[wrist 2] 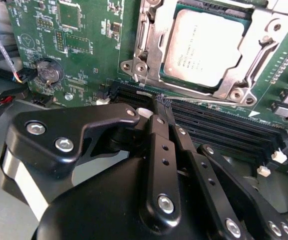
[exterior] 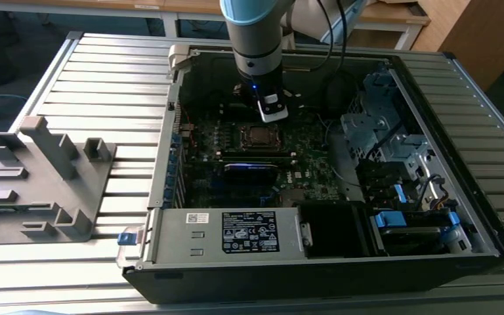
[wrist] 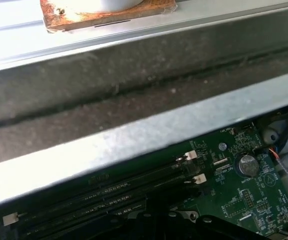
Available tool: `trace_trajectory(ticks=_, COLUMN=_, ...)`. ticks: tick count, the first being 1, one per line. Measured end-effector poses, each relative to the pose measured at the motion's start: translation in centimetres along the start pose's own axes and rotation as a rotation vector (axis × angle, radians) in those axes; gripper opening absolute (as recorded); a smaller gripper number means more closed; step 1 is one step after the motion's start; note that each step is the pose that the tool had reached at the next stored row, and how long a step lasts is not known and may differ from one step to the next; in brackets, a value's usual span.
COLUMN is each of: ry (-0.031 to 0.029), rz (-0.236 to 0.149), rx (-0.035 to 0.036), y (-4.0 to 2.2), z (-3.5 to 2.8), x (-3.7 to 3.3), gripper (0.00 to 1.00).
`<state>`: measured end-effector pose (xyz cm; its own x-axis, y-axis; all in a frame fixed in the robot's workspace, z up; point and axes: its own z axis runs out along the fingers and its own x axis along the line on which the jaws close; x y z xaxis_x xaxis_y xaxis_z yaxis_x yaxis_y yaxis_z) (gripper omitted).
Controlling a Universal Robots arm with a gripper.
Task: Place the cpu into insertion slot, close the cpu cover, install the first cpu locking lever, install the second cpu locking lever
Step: 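Install the first cpu locking lever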
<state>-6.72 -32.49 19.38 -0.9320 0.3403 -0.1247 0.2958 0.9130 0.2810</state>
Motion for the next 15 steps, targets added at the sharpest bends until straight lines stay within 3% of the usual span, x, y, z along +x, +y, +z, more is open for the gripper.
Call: trace_trajectory(ticks=15, ry=-0.0177, rz=-0.021, rx=0.007, y=-0.13, z=0.2, x=0.13, gripper=0.1)
